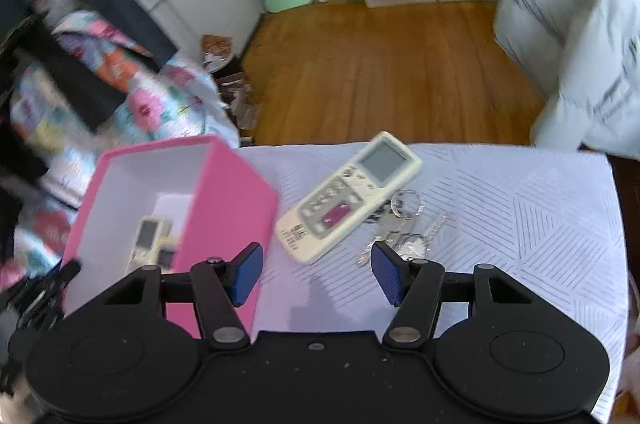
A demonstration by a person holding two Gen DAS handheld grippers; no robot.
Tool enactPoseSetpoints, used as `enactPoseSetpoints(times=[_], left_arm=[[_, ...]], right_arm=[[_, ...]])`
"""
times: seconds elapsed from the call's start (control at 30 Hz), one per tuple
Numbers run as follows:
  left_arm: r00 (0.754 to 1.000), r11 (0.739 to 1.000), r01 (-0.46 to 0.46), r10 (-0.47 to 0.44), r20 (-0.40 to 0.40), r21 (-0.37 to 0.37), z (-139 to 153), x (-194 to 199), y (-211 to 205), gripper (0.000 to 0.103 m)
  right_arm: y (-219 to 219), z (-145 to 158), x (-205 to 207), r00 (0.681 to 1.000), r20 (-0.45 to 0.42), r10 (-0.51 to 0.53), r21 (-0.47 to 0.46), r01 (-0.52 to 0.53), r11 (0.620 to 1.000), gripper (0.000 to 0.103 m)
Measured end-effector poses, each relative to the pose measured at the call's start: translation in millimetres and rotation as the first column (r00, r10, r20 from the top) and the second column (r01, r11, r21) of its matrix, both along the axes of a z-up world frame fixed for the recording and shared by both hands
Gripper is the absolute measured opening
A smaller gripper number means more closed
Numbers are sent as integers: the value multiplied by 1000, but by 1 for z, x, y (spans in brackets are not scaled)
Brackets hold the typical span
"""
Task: Organize rigid objects
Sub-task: 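Grasp the beige universal remote beside the keys with the right gripper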
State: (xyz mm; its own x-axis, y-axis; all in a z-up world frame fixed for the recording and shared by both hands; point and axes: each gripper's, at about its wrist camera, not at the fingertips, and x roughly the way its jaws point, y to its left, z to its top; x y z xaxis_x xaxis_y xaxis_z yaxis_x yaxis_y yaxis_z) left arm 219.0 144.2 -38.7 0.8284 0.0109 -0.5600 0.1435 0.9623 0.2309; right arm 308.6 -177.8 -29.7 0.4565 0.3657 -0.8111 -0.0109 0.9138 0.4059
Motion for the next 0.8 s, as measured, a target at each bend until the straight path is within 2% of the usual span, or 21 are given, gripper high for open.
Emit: enactPoseSetpoints(times=[0.13, 0.2, 0.27, 0.33, 0.47, 0.53, 0.6, 0.8], left_arm=[[1000, 1000, 2, -2, 0, -1, -1, 0, 0, 4], [1000, 1000, 4, -4, 0, -2, 0, 0, 1, 5], [1000, 1000, 3, -3, -2, -2, -1, 0, -1, 5], [1000, 1000, -1, 1, -11, 4, -2, 2, -1, 5], [1000, 1000, 4, -4, -12, 7, -2, 2, -3, 5], [1000, 1000, 6, -6, -12, 2, -2, 2, -3, 5], [1000, 1000, 8, -8, -11, -4, -2, 1, -2, 5], [1000, 1000, 11, -11, -11, -8, -3, 1, -2, 5]], right_arm=[[4, -19, 26, 999, -22, -44, -13, 44, 999, 66], [4, -29, 41, 995, -43, -88, -12, 88, 996, 76], [1, -37, 54, 988, -58, -141, 4, 141, 990, 81], [-1, -45, 68, 980, -83, -180, -7, 181, 984, 81], [7, -56, 89, 977, -100, -188, -119, 176, 977, 81], [13, -62, 98, 978, -114, -177, -154, 158, 975, 81], [21, -63, 100, 984, -85, -156, -183, 139, 973, 84], [38, -69, 109, 1000, -8, 26, -280, -27, 960, 84]])
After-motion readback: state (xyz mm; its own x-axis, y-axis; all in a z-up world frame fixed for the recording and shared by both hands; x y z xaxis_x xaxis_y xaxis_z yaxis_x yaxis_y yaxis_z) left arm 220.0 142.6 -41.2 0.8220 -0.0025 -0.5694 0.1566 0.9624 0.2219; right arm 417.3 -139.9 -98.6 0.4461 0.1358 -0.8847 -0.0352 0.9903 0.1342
